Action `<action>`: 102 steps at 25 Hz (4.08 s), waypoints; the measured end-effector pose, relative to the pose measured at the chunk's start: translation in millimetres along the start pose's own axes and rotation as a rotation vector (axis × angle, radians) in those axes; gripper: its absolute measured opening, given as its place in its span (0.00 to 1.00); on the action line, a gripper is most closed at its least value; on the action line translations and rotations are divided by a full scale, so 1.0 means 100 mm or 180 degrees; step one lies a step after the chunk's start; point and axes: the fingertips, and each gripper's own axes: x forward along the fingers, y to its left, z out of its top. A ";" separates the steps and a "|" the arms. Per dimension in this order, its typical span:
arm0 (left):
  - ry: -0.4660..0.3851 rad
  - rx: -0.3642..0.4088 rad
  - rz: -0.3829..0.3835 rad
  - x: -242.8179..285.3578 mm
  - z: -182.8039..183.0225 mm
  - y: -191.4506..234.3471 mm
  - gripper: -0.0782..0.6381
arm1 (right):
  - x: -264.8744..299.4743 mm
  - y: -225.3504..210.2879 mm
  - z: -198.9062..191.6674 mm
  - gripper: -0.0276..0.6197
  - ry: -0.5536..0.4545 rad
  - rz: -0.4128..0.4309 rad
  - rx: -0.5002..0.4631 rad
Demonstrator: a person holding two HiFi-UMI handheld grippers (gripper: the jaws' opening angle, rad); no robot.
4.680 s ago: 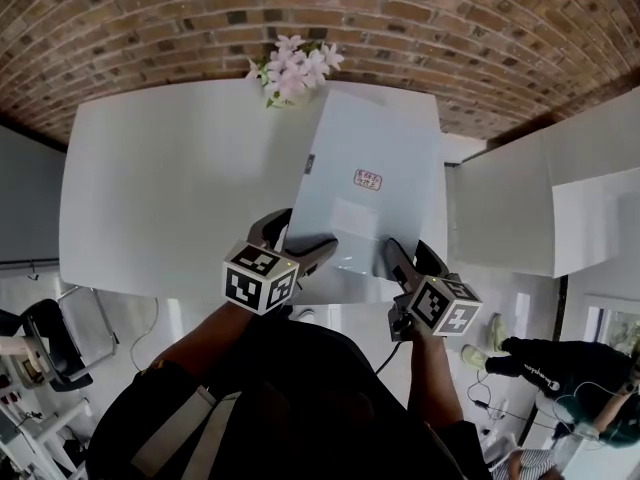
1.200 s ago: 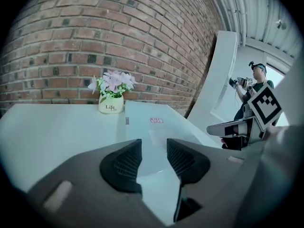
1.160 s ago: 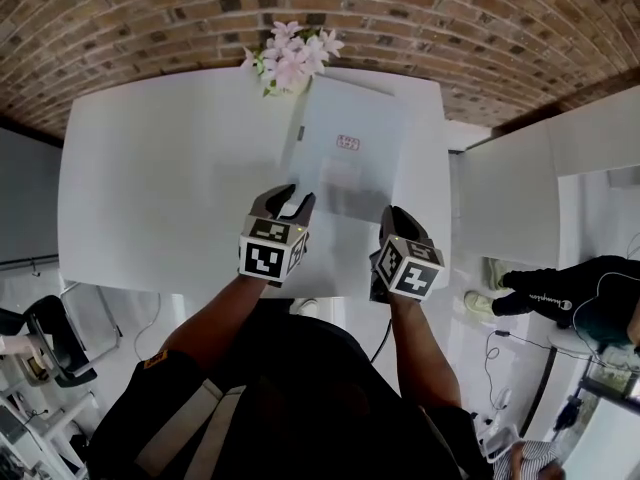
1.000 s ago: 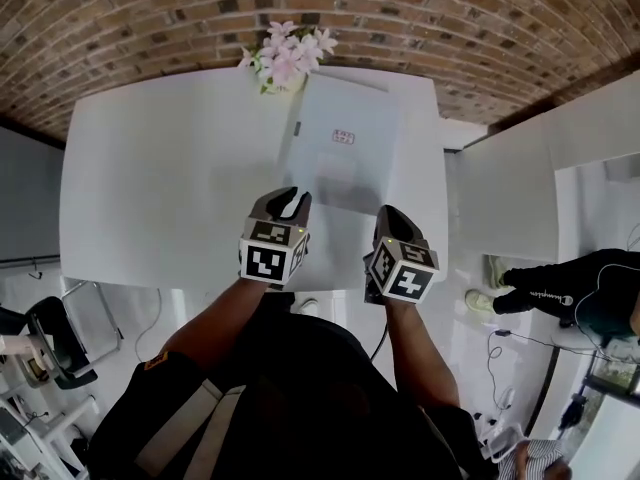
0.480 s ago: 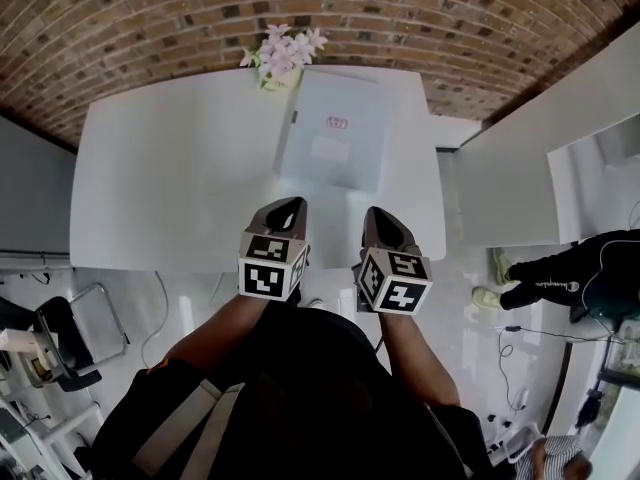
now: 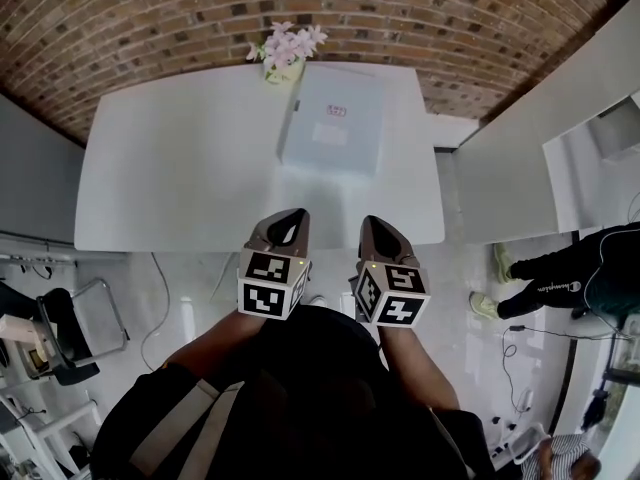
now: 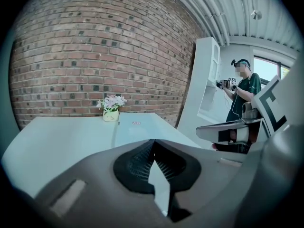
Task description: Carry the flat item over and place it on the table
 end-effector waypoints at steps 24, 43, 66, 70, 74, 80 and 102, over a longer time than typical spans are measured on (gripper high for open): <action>-0.0022 0.0343 0.0007 -0.72 -0.15 -0.46 0.11 | -0.72 0.30 -0.38 0.04 -0.0157 0.0081 0.0066; -0.0104 0.0181 -0.0103 -1.53 -0.49 0.46 0.11 | -0.70 1.44 -0.61 0.04 -0.0039 -0.0202 -0.0059; -0.0195 0.0435 -0.0682 -2.04 -0.86 0.29 0.11 | -1.50 1.91 -1.10 0.04 -0.0112 -0.0775 0.0183; -0.0162 0.0517 -0.0681 -2.04 -0.93 0.14 0.11 | -1.58 1.86 -1.25 0.04 -0.0078 -0.0713 0.0303; -0.0087 0.0629 -0.0672 -2.04 -1.05 0.10 0.11 | -1.57 1.82 -1.38 0.04 -0.0077 -0.0658 0.0447; -0.0022 0.0567 -0.0632 -2.06 -1.15 0.22 0.11 | -1.49 1.92 -1.43 0.04 -0.0014 -0.0633 0.0343; -0.0038 0.0477 -0.0654 -2.14 -1.17 0.37 0.11 | -1.42 2.11 -1.37 0.04 -0.0022 -0.0658 0.0214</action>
